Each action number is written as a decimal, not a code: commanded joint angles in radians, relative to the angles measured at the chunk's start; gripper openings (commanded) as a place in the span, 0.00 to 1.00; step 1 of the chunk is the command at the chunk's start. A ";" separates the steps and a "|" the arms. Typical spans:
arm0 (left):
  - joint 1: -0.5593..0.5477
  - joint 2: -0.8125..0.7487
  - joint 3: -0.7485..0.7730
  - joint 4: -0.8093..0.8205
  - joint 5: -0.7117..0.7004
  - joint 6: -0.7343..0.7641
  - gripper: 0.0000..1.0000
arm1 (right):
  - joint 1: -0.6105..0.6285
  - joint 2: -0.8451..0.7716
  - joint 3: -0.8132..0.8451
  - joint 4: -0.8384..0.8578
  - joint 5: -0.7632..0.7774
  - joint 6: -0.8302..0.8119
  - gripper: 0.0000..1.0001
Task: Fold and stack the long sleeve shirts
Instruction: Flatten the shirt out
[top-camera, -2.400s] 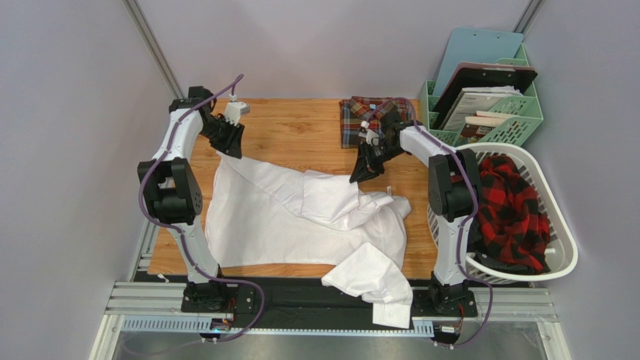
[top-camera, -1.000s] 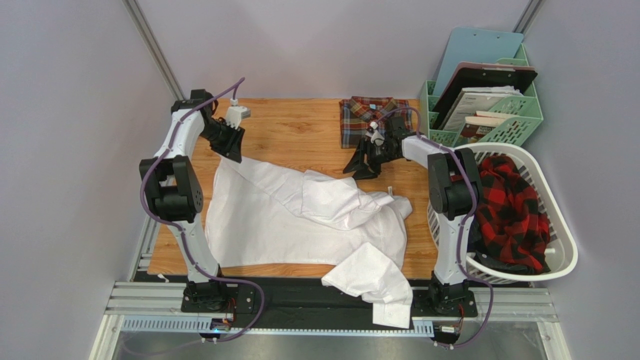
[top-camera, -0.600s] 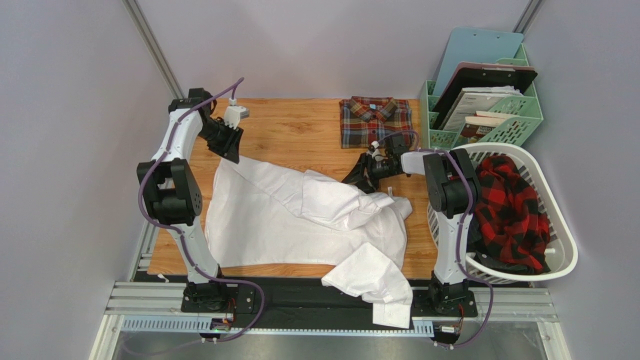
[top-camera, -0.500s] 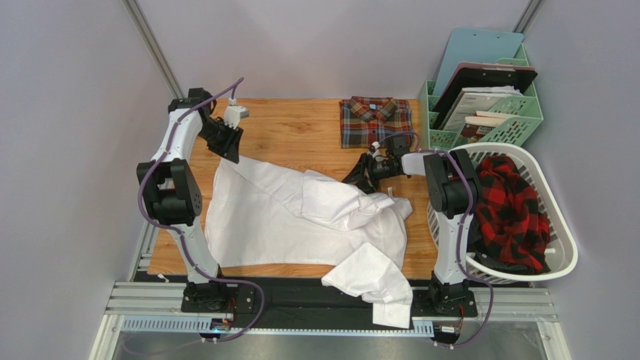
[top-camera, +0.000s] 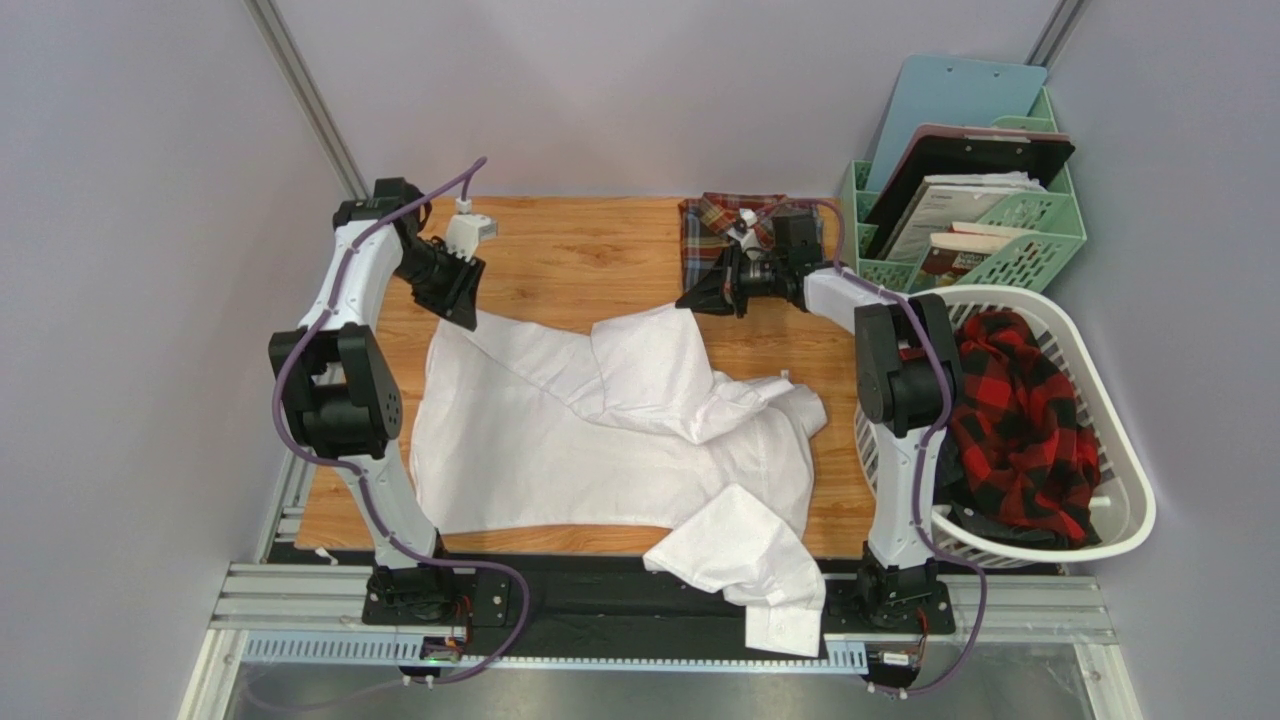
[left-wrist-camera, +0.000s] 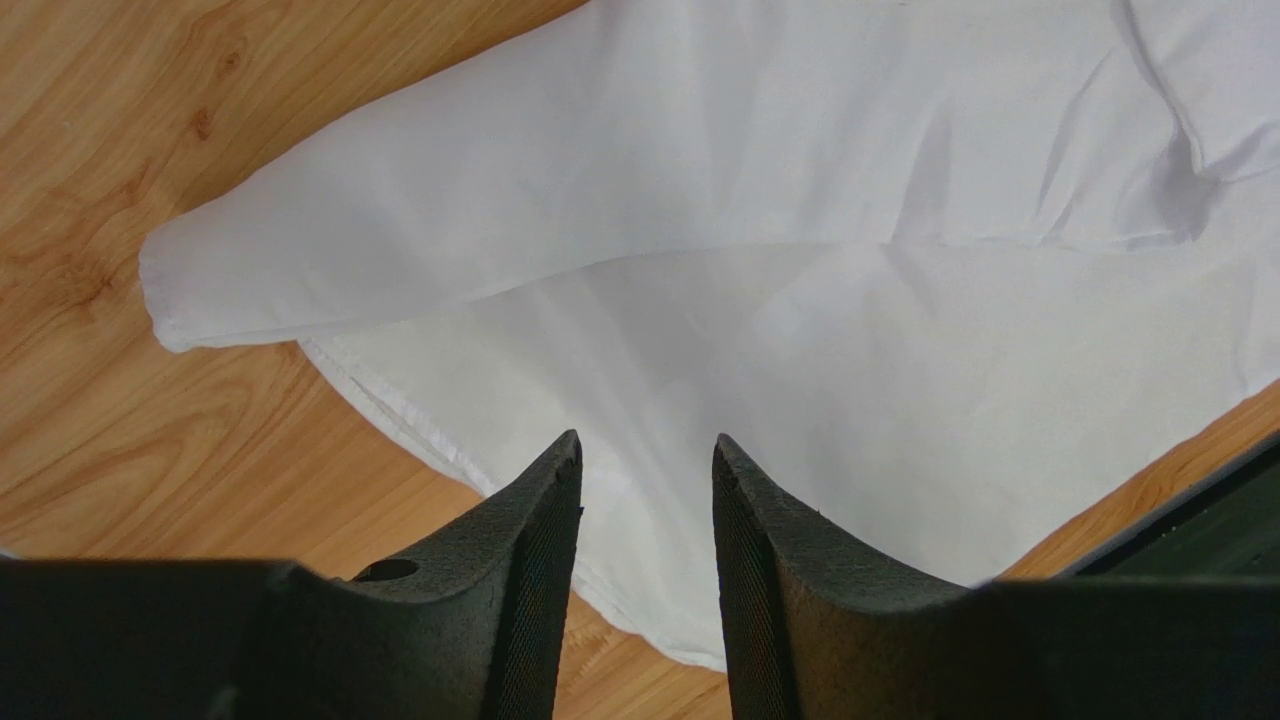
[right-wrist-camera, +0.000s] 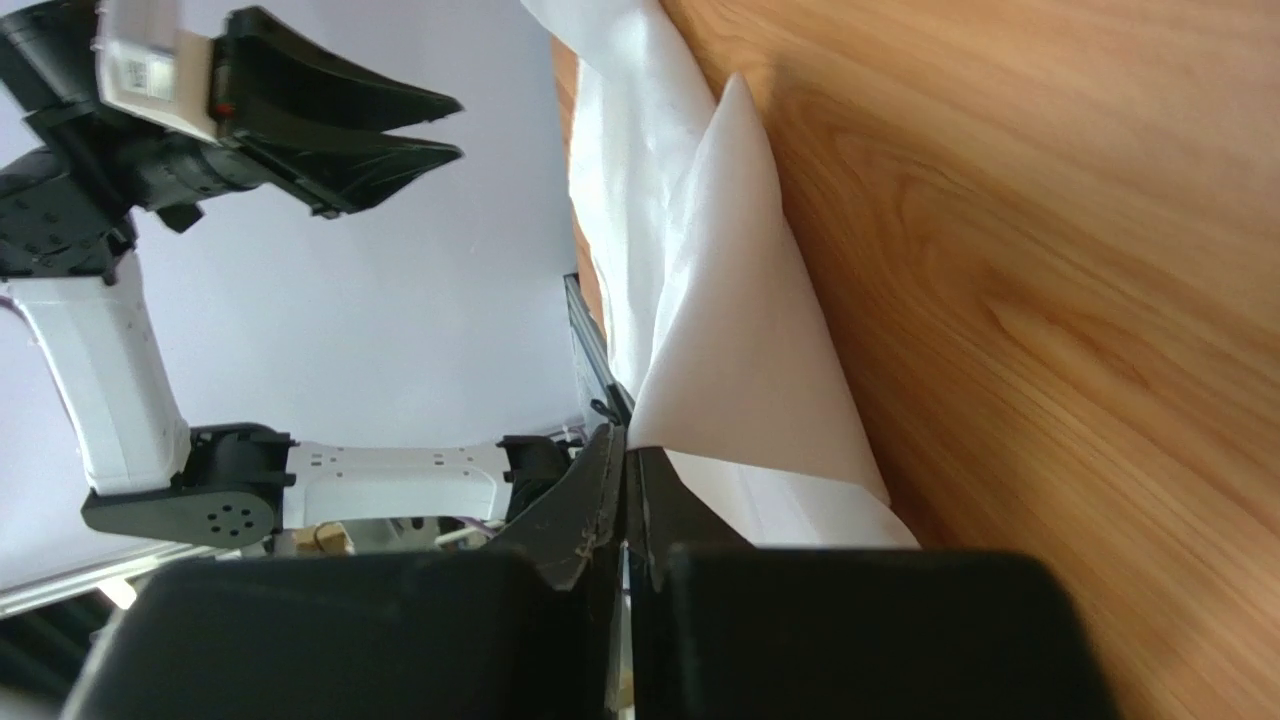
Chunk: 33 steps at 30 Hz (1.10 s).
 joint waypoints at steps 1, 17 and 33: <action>0.003 -0.050 0.035 -0.035 0.000 0.005 0.44 | -0.011 0.005 0.074 0.028 -0.051 0.000 0.00; 0.020 0.123 0.290 -0.038 0.009 0.075 0.43 | -0.174 -0.129 0.539 -0.220 0.134 -0.411 0.00; 0.015 0.384 0.513 0.045 -0.006 0.201 0.46 | -0.180 0.072 0.709 -0.375 0.351 -0.744 0.00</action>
